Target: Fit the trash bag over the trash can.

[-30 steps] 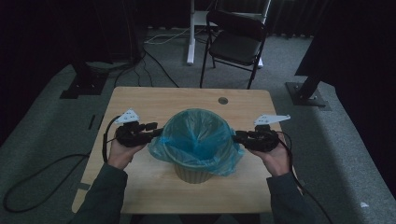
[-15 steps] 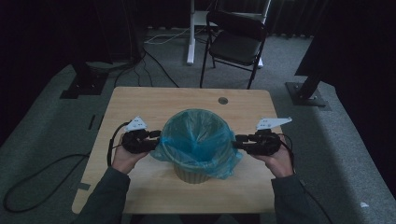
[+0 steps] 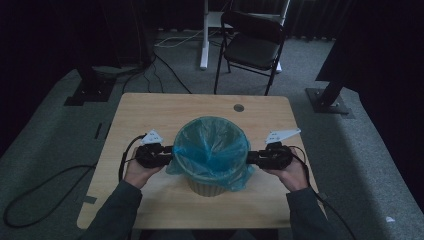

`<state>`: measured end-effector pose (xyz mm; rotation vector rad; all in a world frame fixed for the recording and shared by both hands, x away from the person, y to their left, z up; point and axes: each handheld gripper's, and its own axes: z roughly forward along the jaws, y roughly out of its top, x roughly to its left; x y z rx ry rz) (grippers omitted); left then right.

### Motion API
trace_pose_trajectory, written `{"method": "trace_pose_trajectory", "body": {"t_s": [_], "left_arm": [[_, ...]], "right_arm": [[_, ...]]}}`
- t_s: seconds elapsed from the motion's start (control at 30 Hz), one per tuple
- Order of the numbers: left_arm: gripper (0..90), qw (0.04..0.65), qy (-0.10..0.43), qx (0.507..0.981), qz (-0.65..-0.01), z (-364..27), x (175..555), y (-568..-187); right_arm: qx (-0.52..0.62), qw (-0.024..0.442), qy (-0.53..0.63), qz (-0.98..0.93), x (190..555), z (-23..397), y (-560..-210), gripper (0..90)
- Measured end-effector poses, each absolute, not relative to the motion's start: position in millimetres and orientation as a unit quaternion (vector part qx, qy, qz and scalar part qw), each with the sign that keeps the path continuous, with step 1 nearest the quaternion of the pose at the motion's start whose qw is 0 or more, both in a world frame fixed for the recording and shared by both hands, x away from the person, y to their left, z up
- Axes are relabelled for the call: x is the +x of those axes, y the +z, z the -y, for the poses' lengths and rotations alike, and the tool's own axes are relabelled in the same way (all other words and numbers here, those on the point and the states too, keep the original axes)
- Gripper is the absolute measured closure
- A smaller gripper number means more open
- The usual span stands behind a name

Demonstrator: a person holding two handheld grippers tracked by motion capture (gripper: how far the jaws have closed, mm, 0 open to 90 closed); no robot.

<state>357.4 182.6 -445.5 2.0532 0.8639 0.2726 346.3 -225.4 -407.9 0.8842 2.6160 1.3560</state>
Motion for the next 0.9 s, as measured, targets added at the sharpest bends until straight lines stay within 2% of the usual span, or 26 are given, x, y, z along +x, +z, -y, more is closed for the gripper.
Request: {"method": "trace_pose_trajectory", "body": {"t_s": [0.1,0.37,0.9], "left_arm": [[65.2,0.425,0.105,0.829,-0.348,-181,359,-451],[63.9,0.428,0.104,0.826,-0.352,-182,362,-455],[59.0,0.474,0.14,0.793,-0.355,-210,360,-419]], "right_arm": [[0.294,0.034,0.422,-0.857,350,221,-419,75.6],[0.299,0.039,0.401,-0.865,353,216,-428,73.8],[0.314,0.07,0.445,-0.836,349,236,-405,66.0]]}}
